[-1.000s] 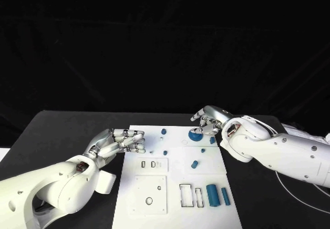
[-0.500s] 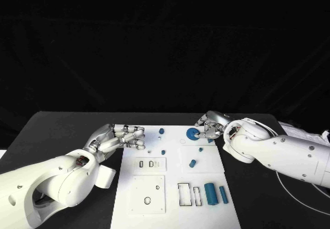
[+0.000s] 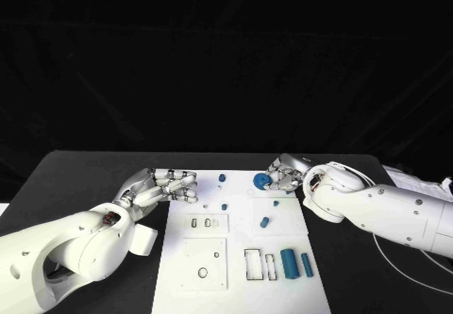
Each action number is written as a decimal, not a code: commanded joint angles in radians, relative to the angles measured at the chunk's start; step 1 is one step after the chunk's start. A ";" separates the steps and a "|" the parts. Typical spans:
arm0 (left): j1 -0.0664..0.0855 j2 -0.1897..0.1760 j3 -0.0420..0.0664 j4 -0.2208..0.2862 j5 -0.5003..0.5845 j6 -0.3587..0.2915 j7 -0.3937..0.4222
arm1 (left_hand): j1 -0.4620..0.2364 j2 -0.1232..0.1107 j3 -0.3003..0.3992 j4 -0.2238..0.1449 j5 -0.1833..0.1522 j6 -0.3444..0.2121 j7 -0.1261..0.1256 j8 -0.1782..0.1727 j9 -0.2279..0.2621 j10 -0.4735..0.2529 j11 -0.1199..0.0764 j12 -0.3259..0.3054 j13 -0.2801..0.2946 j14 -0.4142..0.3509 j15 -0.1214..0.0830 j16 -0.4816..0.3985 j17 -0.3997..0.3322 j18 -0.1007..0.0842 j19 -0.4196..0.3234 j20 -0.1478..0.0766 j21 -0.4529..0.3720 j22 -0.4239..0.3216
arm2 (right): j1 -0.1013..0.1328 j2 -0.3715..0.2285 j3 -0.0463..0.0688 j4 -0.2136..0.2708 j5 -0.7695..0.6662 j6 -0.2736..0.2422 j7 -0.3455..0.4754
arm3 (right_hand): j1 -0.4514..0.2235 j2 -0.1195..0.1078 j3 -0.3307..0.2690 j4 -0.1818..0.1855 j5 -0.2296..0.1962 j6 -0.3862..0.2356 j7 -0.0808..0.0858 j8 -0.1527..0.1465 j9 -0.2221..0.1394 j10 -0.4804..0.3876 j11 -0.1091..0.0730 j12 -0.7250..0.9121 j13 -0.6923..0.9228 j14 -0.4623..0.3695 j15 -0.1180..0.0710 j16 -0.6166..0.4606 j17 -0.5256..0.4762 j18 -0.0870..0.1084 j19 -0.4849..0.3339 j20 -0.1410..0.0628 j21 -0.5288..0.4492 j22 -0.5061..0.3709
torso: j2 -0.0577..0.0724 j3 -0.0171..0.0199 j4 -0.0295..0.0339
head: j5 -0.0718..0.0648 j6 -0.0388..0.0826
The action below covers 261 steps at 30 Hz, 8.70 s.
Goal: Assemble the parts on the task board
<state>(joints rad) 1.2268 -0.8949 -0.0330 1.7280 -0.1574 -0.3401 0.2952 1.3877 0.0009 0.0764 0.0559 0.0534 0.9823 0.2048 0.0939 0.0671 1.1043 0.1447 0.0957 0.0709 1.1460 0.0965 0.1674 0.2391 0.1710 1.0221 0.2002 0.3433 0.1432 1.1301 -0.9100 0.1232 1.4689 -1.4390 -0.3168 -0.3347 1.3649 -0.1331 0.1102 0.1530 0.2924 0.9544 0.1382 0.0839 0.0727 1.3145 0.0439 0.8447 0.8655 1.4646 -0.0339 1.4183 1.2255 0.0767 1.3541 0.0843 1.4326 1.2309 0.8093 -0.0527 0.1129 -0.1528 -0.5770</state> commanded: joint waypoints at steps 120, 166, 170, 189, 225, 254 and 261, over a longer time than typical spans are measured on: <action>0.000 0.006 -0.002 -0.011 0.061 0.038 0.001 | -0.011 -0.001 -0.006 -0.003 0.000 0.007 0.000 -0.010 -0.001 0.001 0.005 -0.011 -0.001 0.000 0.003 -0.011 0.005 0.010 -0.002 0.004 0.000 -0.002 | -0.014 0.234 -0.018 0.018 -0.169 -0.068 -0.083 | -0.004 -0.010 0.132 0.001 -0.114 0.035 0.002 -0.025 0.010 0.017 0.005 0.084 0.181 0.060 0.010 0.044 0.103 -0.022 0.044 0.000 0.039 0.086 | 0.003 -0.0002 0.0083 | -0.001 -0.017; -0.003 0.005 -0.004 -0.027 0.062 0.055 0.018 | -0.007 0.009 -0.001 -0.008 0.000 0.021 -0.011 -0.009 0.000 0.011 -0.001 -0.013 0.000 0.001 0.001 -0.016 0.011 0.011 -0.003 0.003 -0.001 -0.003 | -0.022 -0.202 -0.005 0.015 0.345 -0.080 0.478 | 0.135 0.057 -0.083 0.020 -0.064 0.029 0.005 -0.014 0.003 0.056 0.007 0.208 0.292 0.068 0.013 0.059 0.146 -0.027 0.063 0.007 0.049 0.117 | -0.002 0.0012 -0.0065 | -0.019 0.002; -0.003 0.006 -0.004 -0.029 0.062 0.052 0.014 | -0.006 0.009 -0.001 -0.008 0.000 0.021 -0.011 -0.009 0.000 0.011 -0.002 -0.013 0.000 0.001 0.001 -0.016 0.011 0.011 -0.003 0.003 -0.001 -0.003 | -0.042 -0.209 -0.005 0.009 0.322 -0.068 0.467 | 0.128 0.053 -0.089 0.021 -0.063 0.025 0.006 -0.017 0.002 0.056 0.008 0.206 0.291 0.067 0.014 0.058 0.145 -0.027 0.063 0.007 0.049 0.118 | -0.001 0.0025 -0.0062 | -0.020 0.000; -0.004 0.005 -0.004 -0.037 0.062 0.056 0.012 | -0.007 0.004 -0.003 -0.011 0.000 0.021 -0.008 -0.011 0.000 0.011 -0.001 -0.016 -0.001 0.001 0.001 -0.018 0.013 0.011 -0.003 0.003 -0.002 -0.003 | -0.082 -0.192 -0.004 -0.021 0.292 -0.044 0.457 | 0.121 0.049 -0.096 0.021 -0.061 0.017 0.007 -0.020 0.000 0.054 0.009 0.202 0.289 0.067 0.015 0.057 0.143 -0.027 0.063 0.008 0.049 0.117 | -0.001 0.0009 -0.0030 | -0.016 -0.017; -0.004 0.005 -0.004 -0.039 0.062 0.054 0.010 | -0.008 0.003 -0.004 -0.012 0.000 0.021 -0.007 -0.013 -0.001 0.011 0.000 -0.017 -0.001 0.001 0.001 -0.019 0.014 0.011 -0.003 0.003 -0.002 -0.004 | -0.090 -0.154 -0.004 -0.060 0.261 -0.023 0.443 | 0.166 0.100 -0.030 -0.031 -0.080 0.104 -0.008 0.005 0.008 0.063 -0.005 0.221 0.312 0.070 0.005 0.065 0.162 -0.029 0.069 0.001 0.054 0.129 | -0.002 0.0004 -0.0019 | -0.014 -0.041; -0.005 0.003 -0.005 -0.043 0.077 0.056 0.008 | -0.007 0.003 -0.004 -0.012 0.000 0.021 -0.006 -0.013 -0.001 0.011 0.001 -0.018 -0.001 0.001 0.001 -0.019 0.014 0.011 -0.003 0.003 -0.002 -0.004 | -0.088 -0.138 0.015 0.016 0.246 -0.143 0.422 | 0.145 0.135 0.038 -0.062 -0.116 0.202 -0.044 0.035 0.029 0.063 -0.033 0.195 0.301 0.071 -0.020 0.067 0.168 -0.031 0.078 -0.022 0.059 0.142 | -0.007 -0.0013 -0.0031 | -0.010 -0.050; -0.006 0.003 -0.005 -0.055 0.110 0.055 0.010 | -0.006 0.003 -0.003 -0.013 0.000 0.020 -0.005 -0.014 -0.001 0.011 0.001 -0.018 -0.001 0.001 0.001 -0.020 0.015 0.011 -0.003 0.003 -0.002 -0.004 | -0.077 -0.122 0.020 0.128 0.198 -0.165 0.355 | 0.125 0.130 0.043 -0.060 -0.120 0.197 -0.043 0.029 0.029 0.048 -0.033 0.156 0.274 0.070 -0.020 0.062 0.161 -0.030 0.074 -0.023 0.057 0.137 | -0.015 -0.0067 -0.0017 | -0.012 -0.049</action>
<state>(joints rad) 1.2207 -0.8939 -0.0381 1.6747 -0.0760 -0.3025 0.2951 1.3839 0.0051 0.0734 0.0479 0.0534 0.9985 0.1960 0.0862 0.0673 1.1114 0.1445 0.0831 0.0710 1.1459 0.0966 0.1540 0.2529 0.1710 1.0220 0.2003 0.3433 0.1408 1.0518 -1.0398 0.1435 1.5780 -1.1945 -0.4517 0.0681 1.4729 -0.0328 0.1469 0.0922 0.1759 1.1423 0.1081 0.1192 0.0917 1.3519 0.0273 1.0058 1.2271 1.4630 -0.0505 1.4867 1.3077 0.0613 1.4305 0.0679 1.4873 1.3077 0.7988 -0.0563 0.1104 -0.1657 -0.6262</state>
